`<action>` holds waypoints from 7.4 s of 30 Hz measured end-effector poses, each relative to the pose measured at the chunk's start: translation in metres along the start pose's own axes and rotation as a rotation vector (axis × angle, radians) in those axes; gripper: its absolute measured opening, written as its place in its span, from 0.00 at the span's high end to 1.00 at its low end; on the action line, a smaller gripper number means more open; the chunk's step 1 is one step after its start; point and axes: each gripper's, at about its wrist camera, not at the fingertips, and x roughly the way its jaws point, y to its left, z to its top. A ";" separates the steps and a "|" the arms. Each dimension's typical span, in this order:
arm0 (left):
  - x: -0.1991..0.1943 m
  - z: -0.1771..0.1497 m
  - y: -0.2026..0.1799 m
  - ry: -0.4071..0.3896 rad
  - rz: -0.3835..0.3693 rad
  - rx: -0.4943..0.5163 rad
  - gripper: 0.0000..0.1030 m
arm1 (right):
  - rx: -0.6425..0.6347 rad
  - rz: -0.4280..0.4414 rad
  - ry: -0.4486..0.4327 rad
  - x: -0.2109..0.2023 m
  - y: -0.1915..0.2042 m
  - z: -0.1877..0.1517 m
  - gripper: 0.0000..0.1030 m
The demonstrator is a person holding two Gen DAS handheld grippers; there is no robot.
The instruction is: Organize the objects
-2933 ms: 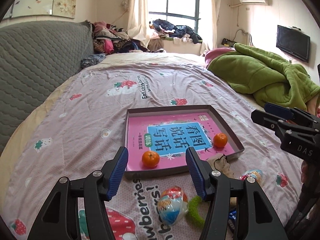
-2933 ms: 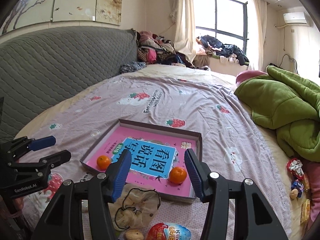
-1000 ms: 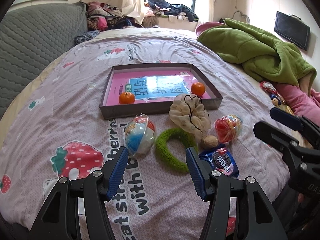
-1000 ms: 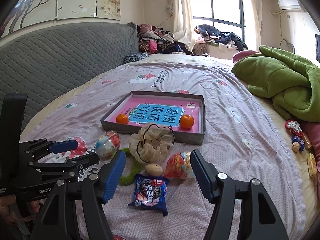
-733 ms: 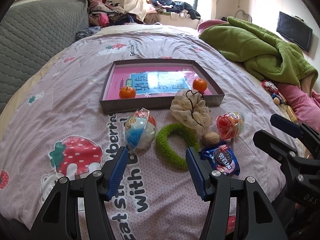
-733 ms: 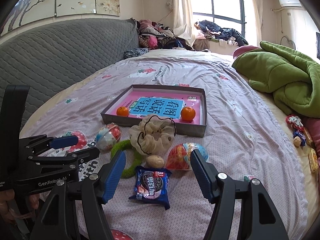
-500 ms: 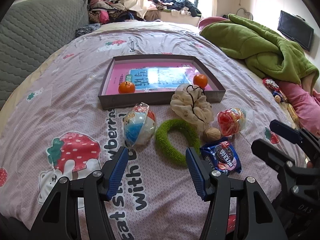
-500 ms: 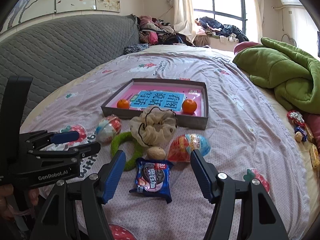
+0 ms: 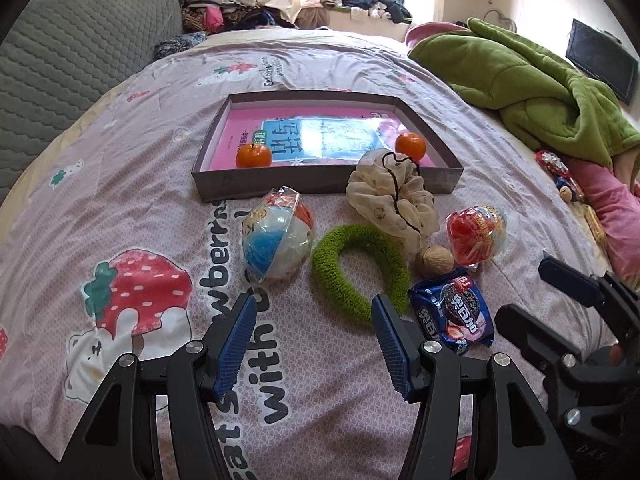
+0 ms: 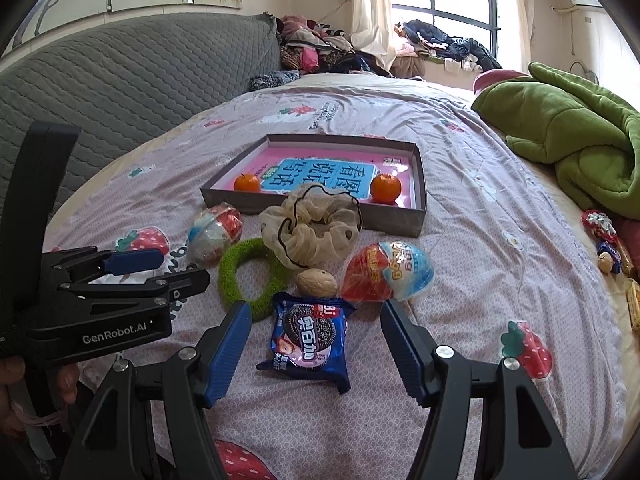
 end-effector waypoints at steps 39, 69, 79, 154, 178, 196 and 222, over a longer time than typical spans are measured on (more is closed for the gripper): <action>0.057 0.008 -0.009 0.085 0.066 -0.051 0.40 | 0.026 -0.054 0.100 0.054 0.010 -0.020 0.35; 0.051 -0.006 -0.003 0.088 -0.029 -0.007 0.87 | 0.028 0.045 0.132 0.054 0.013 -0.027 0.49; 0.032 -0.008 0.002 0.054 -0.041 0.000 0.87 | 0.045 0.055 0.109 0.047 0.009 -0.023 0.49; -0.062 0.059 0.024 -0.322 -0.046 0.079 0.88 | -0.002 0.058 -0.182 0.003 0.005 0.069 0.49; -0.044 0.108 0.040 -0.356 -0.019 0.105 0.88 | -0.034 0.034 -0.258 0.014 0.005 0.124 0.49; -0.014 0.147 0.056 -0.373 0.007 0.084 0.88 | -0.063 0.015 -0.321 0.027 -0.002 0.154 0.49; 0.076 0.176 0.081 -0.276 0.032 0.043 0.88 | -0.071 -0.029 -0.178 0.106 -0.017 0.165 0.49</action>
